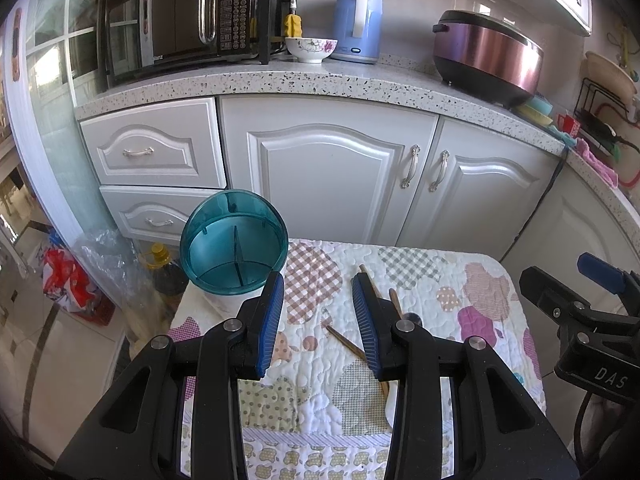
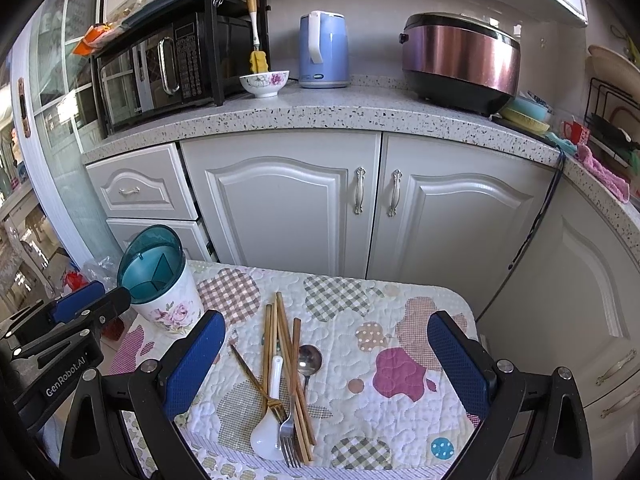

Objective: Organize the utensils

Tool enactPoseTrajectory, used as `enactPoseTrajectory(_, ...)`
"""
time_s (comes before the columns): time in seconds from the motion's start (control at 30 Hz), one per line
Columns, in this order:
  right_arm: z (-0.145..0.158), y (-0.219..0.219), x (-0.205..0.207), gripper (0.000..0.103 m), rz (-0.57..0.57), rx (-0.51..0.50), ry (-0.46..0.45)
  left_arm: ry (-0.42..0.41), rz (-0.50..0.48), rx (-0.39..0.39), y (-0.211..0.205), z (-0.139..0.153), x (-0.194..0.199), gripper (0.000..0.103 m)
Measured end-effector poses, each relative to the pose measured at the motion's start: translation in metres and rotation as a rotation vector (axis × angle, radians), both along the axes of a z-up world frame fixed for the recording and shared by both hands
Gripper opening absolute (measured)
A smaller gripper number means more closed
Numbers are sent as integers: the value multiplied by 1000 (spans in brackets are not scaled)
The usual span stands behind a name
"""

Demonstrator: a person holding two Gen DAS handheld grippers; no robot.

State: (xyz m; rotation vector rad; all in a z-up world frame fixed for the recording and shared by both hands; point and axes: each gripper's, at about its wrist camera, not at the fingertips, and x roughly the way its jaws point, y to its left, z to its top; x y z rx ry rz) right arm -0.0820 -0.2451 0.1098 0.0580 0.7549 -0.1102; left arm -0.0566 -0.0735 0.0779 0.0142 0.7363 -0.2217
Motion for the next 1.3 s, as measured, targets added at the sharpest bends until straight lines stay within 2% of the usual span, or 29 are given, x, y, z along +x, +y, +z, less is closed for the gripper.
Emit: enactPoseTrajectory(1.3, -8, -2, 8, 101, 15, -6, 42, 27, -12, 12, -6, -8, 6, 35)
